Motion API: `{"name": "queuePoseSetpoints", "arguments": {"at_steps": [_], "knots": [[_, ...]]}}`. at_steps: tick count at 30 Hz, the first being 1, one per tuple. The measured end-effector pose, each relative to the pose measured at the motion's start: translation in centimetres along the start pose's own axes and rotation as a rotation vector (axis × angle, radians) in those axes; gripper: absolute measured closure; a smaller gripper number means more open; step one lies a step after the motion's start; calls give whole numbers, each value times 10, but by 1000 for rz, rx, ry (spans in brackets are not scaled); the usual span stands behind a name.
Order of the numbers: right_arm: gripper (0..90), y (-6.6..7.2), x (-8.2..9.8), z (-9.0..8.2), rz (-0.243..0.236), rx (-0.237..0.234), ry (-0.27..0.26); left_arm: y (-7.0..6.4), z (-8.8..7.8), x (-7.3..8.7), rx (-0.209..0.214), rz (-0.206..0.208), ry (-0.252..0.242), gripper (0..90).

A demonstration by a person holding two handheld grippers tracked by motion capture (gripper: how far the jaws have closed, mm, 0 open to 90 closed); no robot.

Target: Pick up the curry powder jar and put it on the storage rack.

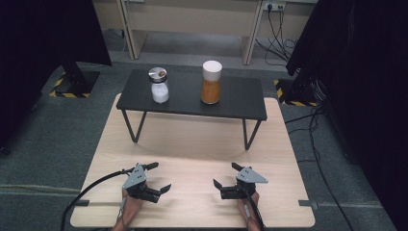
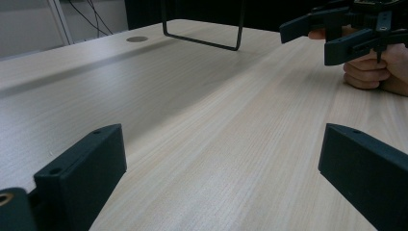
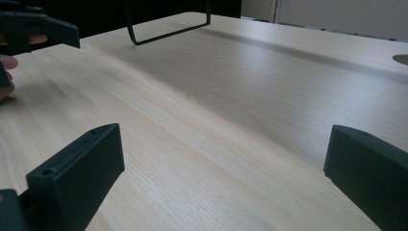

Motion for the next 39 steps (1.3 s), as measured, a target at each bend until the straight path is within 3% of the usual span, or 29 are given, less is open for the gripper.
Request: {"name": "queuePoseSetpoints", "arguments": {"at_steps": [39], "knots": [[3, 1, -1, 1, 2, 9, 10, 1, -1, 1, 2, -10, -11, 19]]}}
Point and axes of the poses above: each handheld gripper's, and its own axes: z roughly forward along the jaws, x roughly out of its underside, y roughly to its left, the point moved 10 cm from there along z, roughly forward along the jaws, and after that the axes turned 2 degrees about -x, right-handed, at the moved point
